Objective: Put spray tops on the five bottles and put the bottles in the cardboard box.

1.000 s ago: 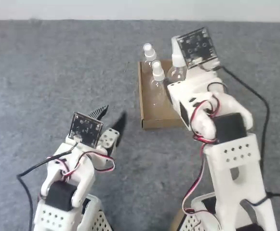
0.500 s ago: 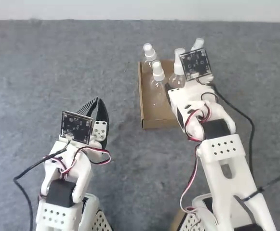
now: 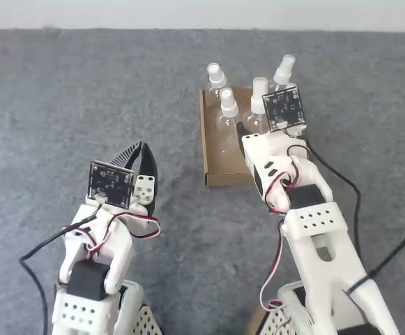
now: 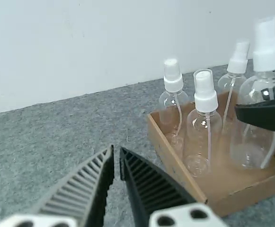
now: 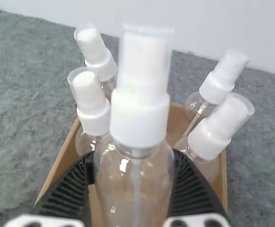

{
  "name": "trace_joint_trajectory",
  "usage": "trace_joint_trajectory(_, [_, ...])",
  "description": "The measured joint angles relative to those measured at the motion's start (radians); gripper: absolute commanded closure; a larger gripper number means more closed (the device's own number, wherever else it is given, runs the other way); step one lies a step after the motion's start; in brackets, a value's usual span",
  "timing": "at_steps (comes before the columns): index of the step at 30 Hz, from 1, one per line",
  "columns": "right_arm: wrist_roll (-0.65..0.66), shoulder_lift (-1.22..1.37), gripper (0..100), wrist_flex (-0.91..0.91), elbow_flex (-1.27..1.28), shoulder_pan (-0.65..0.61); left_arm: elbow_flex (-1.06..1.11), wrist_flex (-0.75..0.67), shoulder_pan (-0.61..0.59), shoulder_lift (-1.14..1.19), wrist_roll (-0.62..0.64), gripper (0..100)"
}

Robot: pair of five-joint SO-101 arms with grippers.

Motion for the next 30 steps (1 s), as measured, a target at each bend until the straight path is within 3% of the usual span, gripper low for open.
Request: trace_joint_trajectory(30, [-0.006,0.215,98.9,-0.239,0.129,0.000,0.000,0.000,0.000,0.000,0.000,99])
